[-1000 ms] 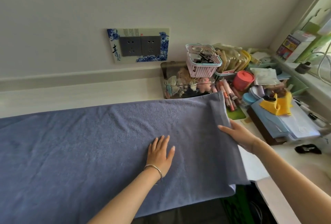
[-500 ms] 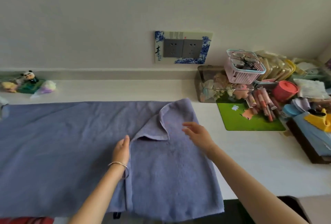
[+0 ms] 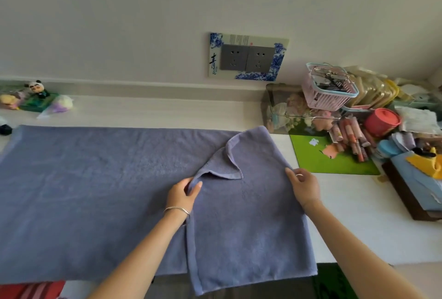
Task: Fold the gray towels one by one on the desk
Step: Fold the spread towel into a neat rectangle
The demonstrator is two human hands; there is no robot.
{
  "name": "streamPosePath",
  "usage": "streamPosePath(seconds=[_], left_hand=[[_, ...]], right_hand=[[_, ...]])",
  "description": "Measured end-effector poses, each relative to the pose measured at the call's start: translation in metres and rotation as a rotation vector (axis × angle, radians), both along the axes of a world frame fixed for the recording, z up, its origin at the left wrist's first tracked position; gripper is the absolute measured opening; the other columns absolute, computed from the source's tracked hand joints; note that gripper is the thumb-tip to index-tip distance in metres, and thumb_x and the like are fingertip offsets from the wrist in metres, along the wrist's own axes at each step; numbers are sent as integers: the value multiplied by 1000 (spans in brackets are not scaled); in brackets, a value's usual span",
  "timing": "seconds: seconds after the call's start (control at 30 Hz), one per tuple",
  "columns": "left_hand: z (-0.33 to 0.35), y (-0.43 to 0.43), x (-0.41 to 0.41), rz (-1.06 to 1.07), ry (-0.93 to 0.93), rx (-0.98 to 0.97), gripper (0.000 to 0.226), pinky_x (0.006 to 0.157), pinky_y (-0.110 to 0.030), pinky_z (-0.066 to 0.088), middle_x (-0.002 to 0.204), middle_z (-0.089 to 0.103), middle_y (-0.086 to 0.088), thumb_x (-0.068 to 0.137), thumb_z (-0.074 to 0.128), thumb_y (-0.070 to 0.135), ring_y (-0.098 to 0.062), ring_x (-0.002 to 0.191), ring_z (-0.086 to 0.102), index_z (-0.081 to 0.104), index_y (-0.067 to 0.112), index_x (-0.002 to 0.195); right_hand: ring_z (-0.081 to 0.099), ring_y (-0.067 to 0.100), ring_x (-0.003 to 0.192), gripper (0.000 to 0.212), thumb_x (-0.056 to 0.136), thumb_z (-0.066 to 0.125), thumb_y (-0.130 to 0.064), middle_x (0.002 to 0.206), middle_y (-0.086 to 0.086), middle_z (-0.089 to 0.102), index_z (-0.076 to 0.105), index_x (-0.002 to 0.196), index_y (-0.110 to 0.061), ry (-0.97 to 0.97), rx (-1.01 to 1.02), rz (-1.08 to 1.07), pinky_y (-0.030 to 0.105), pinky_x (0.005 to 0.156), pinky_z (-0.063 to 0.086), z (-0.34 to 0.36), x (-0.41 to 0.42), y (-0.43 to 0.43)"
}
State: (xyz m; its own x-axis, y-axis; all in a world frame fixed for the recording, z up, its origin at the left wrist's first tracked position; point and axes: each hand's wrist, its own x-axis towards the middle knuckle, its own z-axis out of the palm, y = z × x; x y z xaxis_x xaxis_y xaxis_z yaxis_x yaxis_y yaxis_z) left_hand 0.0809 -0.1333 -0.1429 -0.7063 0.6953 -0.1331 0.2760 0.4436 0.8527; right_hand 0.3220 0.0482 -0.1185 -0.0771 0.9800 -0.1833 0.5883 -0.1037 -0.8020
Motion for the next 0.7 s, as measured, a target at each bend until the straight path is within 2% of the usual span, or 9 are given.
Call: streamPosePath(seconds=[0.07,0.13,0.2,0.3,0.4,0.5,0.57,0.63,0.7], left_hand=[[0,19,22,-86,-53,19,25,69,-17,42,88,69,-4,87,67,19,-16,81,62,68,4,106],[-2,38,43,-149,-102,31,28,81,-29,51,96,70,-6,87,67,19,-18,88,65,66,5,111],[-3,55,65,-194,-131,27,32,87,-32,52,104,69,-7,88,66,21,-19,94,65,63,7,116],[-4,73,88,-233,-148,5,35,89,-30,50,109,67,-6,89,63,23,-20,100,63,61,9,121],[-4,80,99,-185,-195,-23,30,83,-25,47,106,67,-8,91,60,24,-22,97,63,62,6,116],[0,75,97,-168,-250,-106,28,75,-28,49,91,65,-6,93,57,32,-17,83,60,60,7,105],[7,62,97,-219,-386,-208,25,61,-30,56,85,59,-5,93,55,35,-16,70,59,55,10,98],[9,49,99,-314,-511,-300,26,51,-24,55,87,57,-11,95,53,33,-14,61,60,53,7,96],[7,41,99,-385,-523,-338,25,51,-21,55,81,57,-11,96,53,28,-9,53,60,52,5,88]], right_hand=[[51,23,62,24,88,65,-28,68,10,59,61,79,-6,11,30,-59,31,54,36,7,28,14],[52,26,69,23,87,66,-27,73,12,60,62,81,-5,13,41,-125,31,61,35,9,56,26],[56,28,76,24,88,65,-29,79,13,62,63,84,-6,-40,37,-177,31,67,36,8,82,38],[59,32,91,25,90,60,-30,97,13,65,66,97,-7,-157,7,-208,36,79,42,3,106,49],[54,35,104,30,92,57,-27,115,17,59,64,112,-5,-291,120,-175,38,91,40,-1,108,49],[58,26,82,27,94,55,-25,102,14,64,63,110,-4,-129,77,5,34,75,45,5,79,36],[61,21,62,23,96,52,-25,87,11,65,61,99,-4,-24,-141,63,31,57,48,9,59,27],[60,15,46,30,98,48,-29,78,8,65,59,87,-4,103,-432,54,23,43,46,14,42,17],[65,14,50,36,98,47,-34,80,9,67,62,91,-1,201,-631,73,20,43,50,15,32,11]])
